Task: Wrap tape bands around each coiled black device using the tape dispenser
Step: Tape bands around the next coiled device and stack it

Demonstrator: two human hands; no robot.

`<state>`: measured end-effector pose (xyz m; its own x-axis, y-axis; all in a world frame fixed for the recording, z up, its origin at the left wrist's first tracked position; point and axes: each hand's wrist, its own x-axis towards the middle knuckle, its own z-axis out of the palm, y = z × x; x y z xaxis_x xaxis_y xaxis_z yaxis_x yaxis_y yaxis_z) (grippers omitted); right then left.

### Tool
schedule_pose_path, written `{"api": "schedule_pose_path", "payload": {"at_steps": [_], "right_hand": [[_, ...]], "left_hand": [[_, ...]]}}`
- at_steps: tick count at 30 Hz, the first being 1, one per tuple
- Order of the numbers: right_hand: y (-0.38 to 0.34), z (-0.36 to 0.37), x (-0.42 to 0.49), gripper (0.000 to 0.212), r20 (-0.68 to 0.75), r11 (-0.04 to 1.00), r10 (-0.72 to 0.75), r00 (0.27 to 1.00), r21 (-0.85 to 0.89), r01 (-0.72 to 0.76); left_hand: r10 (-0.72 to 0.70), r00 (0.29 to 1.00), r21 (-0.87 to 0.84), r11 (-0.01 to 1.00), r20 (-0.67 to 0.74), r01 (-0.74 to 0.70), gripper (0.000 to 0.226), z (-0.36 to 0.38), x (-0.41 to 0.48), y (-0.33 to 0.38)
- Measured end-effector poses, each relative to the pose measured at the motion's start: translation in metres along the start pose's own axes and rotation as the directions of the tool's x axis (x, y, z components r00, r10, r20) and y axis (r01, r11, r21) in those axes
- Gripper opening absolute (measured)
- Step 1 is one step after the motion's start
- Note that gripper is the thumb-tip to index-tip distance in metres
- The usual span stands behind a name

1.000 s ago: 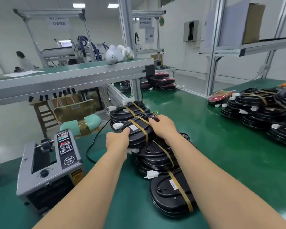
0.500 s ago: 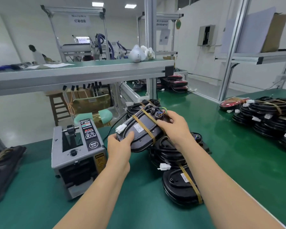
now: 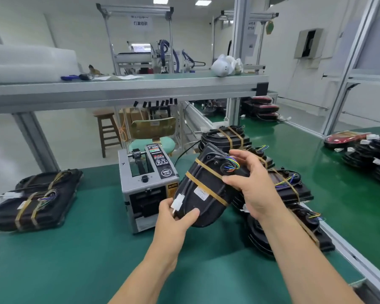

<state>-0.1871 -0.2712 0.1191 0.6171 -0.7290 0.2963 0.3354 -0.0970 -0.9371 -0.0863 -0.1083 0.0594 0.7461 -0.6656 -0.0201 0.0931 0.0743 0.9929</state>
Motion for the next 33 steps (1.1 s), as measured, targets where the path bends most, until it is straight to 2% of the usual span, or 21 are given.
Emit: {"api": "schedule_pose_path", "payload": {"at_steps": [5, 9, 11, 13, 16, 22, 26, 30, 33], "right_hand": [[0.007, 0.031, -0.018, 0.068, 0.129, 0.994, -0.003, 0.992, -0.108, 0.017], [0.007, 0.055, -0.029, 0.072, 0.257, 0.979, -0.001, 0.966, -0.197, 0.053], [0.007, 0.069, -0.036, 0.072, 0.320, 0.966, 0.004, 0.948, -0.245, 0.078], [0.009, 0.082, -0.044, 0.073, 0.367, 0.958, 0.018, 0.930, -0.273, 0.090], [0.009, 0.101, -0.053, 0.075, 0.434, 0.948, 0.024, 0.900, -0.295, 0.117], [0.011, 0.125, -0.065, 0.077, 0.525, 0.926, -0.019, 0.851, -0.312, 0.213], [0.007, 0.140, -0.071, 0.084, 0.570, 0.914, -0.015, 0.822, -0.325, 0.242], [0.002, 0.153, -0.074, 0.088, 0.621, 0.853, -0.034, 0.783, -0.391, 0.347], [-0.004, 0.154, -0.074, 0.085, 0.633, 0.848, 0.009, 0.774, -0.415, 0.329]], "left_hand": [[-0.036, 0.998, 0.129, 0.991, -0.044, 0.041, 0.063, -0.036, -0.018, -0.002], [0.062, 0.992, 0.176, 0.983, -0.107, -0.043, 0.089, -0.063, -0.027, 0.012], [0.139, 0.982, 0.166, 0.979, -0.130, -0.117, 0.092, -0.076, -0.030, 0.025], [0.214, 0.967, 0.160, 0.968, -0.136, -0.192, 0.086, -0.086, -0.032, 0.040], [0.288, 0.951, 0.152, 0.951, -0.117, -0.269, 0.061, -0.097, -0.035, 0.059], [0.308, 0.944, 0.197, 0.939, -0.116, -0.283, 0.045, -0.113, -0.040, 0.061], [0.345, 0.921, 0.201, 0.930, -0.182, -0.309, 0.028, -0.129, -0.039, 0.058], [0.352, 0.915, 0.133, 0.934, -0.198, -0.330, 0.035, -0.140, -0.037, 0.054], [0.354, 0.913, 0.150, 0.933, -0.205, -0.328, 0.033, -0.142, -0.034, 0.049]]}}
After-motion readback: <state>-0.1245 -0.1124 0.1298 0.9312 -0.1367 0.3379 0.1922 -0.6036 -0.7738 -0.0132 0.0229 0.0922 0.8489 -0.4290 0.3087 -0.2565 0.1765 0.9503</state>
